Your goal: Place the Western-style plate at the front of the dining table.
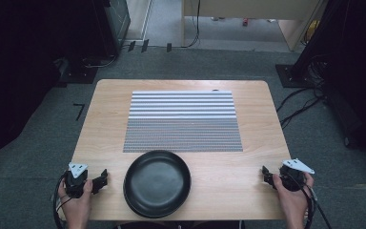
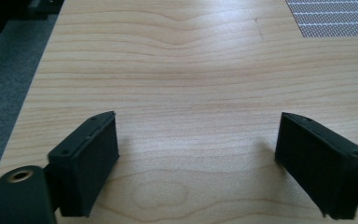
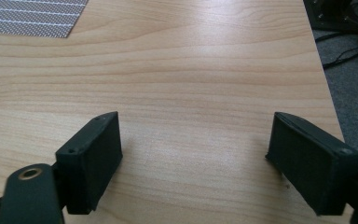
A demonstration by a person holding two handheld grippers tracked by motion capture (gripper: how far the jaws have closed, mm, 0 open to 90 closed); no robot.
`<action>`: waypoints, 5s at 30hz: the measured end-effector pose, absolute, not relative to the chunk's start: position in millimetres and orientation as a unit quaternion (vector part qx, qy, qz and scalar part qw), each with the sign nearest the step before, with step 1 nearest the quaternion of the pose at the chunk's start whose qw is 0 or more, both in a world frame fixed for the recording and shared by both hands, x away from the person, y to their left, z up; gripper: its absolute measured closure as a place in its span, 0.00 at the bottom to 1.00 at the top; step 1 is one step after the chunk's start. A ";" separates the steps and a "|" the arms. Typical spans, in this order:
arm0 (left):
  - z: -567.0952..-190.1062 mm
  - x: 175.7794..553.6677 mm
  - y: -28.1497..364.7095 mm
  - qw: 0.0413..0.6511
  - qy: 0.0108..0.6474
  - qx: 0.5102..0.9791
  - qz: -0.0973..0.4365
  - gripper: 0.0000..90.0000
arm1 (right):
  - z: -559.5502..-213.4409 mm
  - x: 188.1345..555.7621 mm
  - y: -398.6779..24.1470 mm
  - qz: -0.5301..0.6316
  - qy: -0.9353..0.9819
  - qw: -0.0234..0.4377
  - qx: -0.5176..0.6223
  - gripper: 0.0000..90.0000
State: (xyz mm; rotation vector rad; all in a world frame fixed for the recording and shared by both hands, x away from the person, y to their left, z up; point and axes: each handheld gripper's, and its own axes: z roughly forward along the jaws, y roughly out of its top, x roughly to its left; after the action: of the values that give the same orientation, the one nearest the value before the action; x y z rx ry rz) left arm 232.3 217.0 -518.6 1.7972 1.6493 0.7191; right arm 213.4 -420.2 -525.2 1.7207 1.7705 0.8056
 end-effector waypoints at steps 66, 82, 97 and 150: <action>-478.6 198.9 166.3 0.395 0.560 0.701 0.198 0.15 | -474.9 210.7 -335.8 0.416 0.637 0.228 0.607 0.21; -479.0 196.5 151.8 0.399 0.545 0.714 0.187 0.15 | -471.9 209.9 -298.9 0.421 0.670 0.224 0.569 0.18; -479.9 195.0 143.0 0.407 0.538 0.718 0.172 0.15 | -470.8 208.4 -254.7 0.446 0.679 0.194 0.550 0.19; -479.9 198.4 150.2 0.398 0.568 0.714 0.096 0.74 | -492.6 200.5 -188.9 0.480 0.648 0.063 0.588 0.94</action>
State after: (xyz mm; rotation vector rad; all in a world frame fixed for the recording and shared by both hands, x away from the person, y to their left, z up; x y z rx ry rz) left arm 198.4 150.2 -479.9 1.8084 1.4378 0.2423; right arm 200.5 -188.9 -492.6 1.7775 1.9567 1.4504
